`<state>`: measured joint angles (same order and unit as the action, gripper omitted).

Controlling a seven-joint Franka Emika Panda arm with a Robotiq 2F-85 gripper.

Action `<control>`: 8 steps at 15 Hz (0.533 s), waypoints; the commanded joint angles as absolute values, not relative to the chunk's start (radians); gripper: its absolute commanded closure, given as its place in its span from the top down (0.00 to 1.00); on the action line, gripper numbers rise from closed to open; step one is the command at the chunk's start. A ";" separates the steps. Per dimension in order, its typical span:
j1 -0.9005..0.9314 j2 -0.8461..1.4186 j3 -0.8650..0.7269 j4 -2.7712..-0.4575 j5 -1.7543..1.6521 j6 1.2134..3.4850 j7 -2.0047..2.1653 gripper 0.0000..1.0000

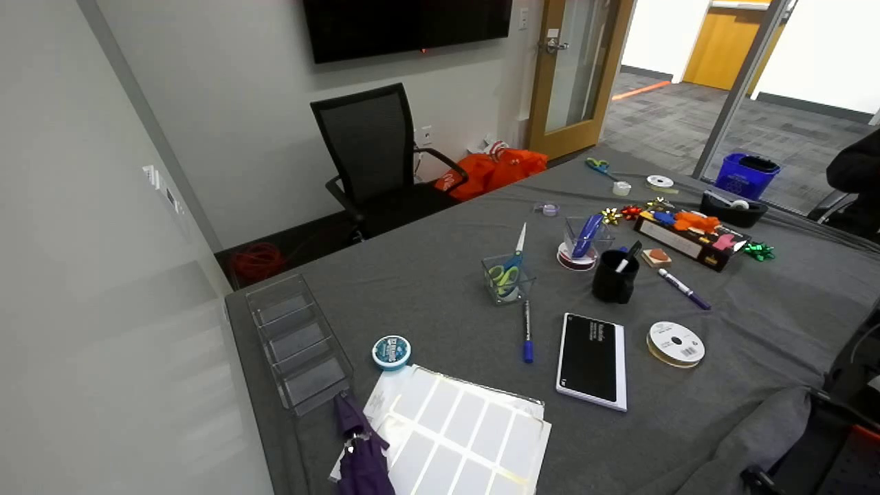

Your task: Take the marker out of the cup

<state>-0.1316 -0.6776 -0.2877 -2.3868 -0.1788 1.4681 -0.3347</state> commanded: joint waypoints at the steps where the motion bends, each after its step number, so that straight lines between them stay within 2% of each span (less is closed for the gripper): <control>1: -0.110 -0.580 -0.321 -2.306 -0.096 1.465 -0.349 1.00; 8: -0.098 -0.355 -0.321 -2.170 0.107 1.555 -0.341 1.00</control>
<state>-0.1025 -0.4836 -0.3191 -2.2525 0.0364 1.5187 -0.3346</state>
